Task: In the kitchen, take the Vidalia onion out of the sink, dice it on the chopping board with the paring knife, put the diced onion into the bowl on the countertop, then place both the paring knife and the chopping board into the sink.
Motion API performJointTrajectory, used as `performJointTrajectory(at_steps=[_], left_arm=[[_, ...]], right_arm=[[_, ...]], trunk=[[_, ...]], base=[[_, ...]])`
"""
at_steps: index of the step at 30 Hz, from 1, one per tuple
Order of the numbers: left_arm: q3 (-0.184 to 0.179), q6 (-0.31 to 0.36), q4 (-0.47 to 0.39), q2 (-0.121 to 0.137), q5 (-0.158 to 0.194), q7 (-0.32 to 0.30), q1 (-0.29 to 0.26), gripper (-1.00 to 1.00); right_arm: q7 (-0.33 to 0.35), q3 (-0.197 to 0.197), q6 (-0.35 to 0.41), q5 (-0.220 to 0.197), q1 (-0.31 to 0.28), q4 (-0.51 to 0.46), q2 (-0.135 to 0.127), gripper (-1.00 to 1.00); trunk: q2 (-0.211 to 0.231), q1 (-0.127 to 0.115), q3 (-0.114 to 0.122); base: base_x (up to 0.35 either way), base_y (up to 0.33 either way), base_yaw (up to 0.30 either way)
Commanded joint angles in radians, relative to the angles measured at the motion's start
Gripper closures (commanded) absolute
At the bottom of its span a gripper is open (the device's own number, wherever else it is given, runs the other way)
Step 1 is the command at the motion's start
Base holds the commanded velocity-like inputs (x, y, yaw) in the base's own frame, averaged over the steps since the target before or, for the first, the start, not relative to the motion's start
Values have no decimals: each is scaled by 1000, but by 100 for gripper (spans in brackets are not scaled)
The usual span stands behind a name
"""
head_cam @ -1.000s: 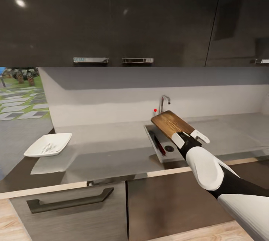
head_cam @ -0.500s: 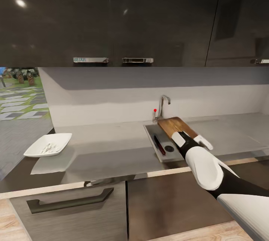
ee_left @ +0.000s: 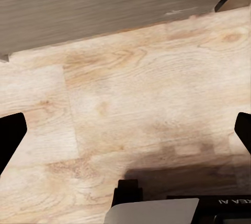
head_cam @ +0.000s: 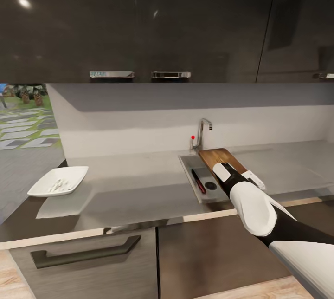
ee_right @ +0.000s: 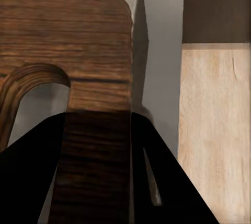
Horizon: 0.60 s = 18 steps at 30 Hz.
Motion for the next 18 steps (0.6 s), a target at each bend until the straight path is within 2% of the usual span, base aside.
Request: performJointTrajectory(at_steps=[1, 10, 15, 18], left_arm=[[-8, -7, 4, -1, 8, 1, -2, -100], [-7, -7, 4, 0, 8, 1, -2, -100], [-8, -7, 5, 0, 9, 2, 0, -100], [-7, -1, 7, 3, 11, 3, 31, -100]], right_arm=[[-1, 5, -11, -10, 0, -1, 0, 100], [-1, 8, -10, -9, 0, -1, 13, 100], [-3, 8, -7, -9, 0, -1, 18, 100], [-3, 8, -6, -9, 0, -1, 20, 100]], trunk=[[-1, 0, -1], [-1, 0, -1], [-1, 0, -1], [-1, 0, -1]], base=[[224, 0, 0], [273, 0, 0], [80, 0, 0], [12, 0, 0]])
